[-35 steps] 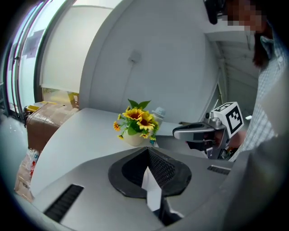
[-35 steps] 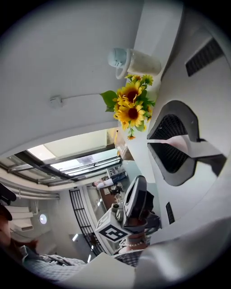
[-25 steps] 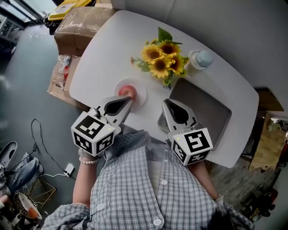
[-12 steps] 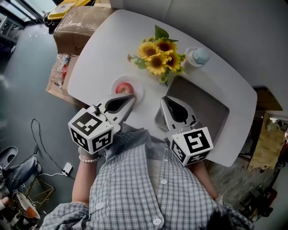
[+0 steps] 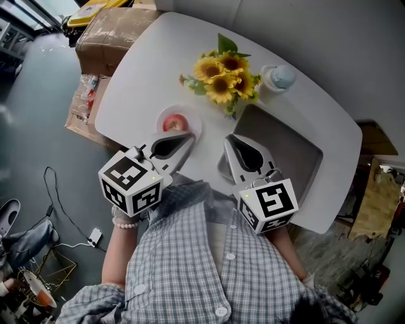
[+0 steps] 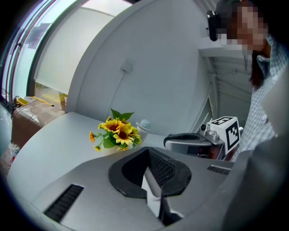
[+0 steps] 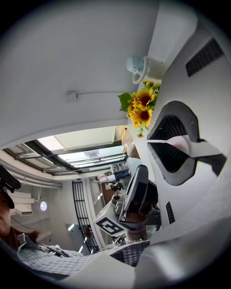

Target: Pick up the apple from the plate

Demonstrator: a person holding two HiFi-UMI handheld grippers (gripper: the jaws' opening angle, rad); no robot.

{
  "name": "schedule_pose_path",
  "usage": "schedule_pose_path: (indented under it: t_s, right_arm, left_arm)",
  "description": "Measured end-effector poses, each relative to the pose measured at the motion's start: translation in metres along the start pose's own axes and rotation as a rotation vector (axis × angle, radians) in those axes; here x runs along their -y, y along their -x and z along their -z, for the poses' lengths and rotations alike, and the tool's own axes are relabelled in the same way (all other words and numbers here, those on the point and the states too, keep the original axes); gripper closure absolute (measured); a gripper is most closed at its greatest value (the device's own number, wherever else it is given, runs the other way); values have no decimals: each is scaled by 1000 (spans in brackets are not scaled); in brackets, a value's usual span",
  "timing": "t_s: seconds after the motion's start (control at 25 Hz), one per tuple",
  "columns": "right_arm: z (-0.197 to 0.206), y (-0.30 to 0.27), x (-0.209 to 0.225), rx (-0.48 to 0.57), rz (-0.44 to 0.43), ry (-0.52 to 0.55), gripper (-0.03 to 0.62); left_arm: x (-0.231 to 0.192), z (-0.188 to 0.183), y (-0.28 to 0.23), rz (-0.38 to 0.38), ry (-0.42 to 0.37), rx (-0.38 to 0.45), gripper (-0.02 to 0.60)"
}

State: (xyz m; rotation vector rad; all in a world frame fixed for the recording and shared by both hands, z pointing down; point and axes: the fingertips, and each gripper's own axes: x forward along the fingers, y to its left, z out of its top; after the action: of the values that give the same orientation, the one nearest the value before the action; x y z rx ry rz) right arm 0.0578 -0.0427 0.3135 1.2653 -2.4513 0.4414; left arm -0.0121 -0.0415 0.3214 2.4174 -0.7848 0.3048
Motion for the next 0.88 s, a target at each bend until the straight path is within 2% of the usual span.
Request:
schedule_pose_path:
  t_s: [0.88]
  right_arm:
    - [9,3,-3,-20,4,-22,562]
  left_arm:
    - [9,6,-3,29,-13,-20,571]
